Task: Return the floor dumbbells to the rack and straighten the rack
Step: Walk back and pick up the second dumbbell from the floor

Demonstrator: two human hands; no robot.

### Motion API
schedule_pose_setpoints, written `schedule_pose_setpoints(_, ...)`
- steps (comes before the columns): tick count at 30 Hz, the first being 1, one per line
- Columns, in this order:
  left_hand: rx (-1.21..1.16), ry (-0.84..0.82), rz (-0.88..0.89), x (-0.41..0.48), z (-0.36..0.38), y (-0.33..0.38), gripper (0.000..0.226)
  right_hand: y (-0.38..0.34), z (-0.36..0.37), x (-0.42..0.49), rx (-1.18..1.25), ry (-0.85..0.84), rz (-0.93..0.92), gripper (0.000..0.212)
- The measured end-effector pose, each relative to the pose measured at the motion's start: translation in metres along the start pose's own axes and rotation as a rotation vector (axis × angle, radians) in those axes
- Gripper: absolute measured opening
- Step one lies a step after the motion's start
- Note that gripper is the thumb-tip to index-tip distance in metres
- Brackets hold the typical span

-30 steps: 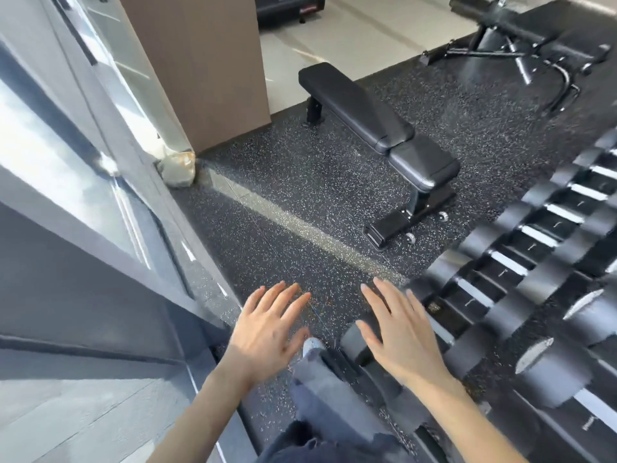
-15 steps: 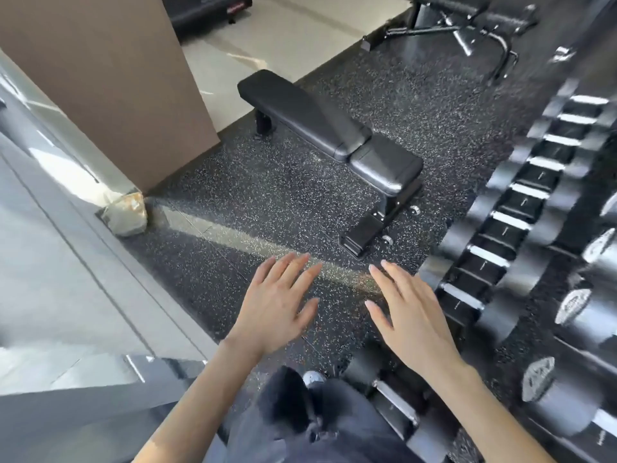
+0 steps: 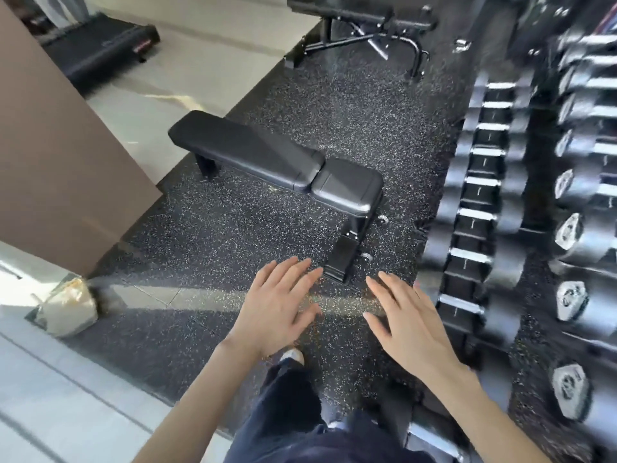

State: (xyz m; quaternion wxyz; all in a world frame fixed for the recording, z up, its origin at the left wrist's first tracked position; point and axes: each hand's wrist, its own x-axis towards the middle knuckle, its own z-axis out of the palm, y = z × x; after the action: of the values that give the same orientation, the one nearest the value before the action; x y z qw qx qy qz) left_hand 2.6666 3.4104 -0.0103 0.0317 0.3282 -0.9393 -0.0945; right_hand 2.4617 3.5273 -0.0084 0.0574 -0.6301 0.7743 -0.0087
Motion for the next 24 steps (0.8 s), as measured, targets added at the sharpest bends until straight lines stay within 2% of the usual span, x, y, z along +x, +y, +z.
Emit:
schedule_pose_setpoints(7,0.032,0.040,0.108,0.059,-0.028,-0.063,0.053,-0.019,-0.038,0.074,0.012,0.149,0.119,0.058)
schedule_pose_setpoints(12,0.010,0.044,0.181,0.094,-0.031,-0.074,0.054,-0.013,-0.038,0.095,0.108,0.226,0.097,0.058)
schedule_pose_setpoints(18,0.030,-0.001,0.251,0.148,-0.013,-0.069,0.054,0.031,-0.021,0.117,0.098,0.158,0.146,0.057)
schedule_pose_setpoints(24,0.081,-0.050,0.258,0.229,0.007,-0.043,0.055,0.106,-0.015,0.150,0.042,0.053,0.161,0.058)
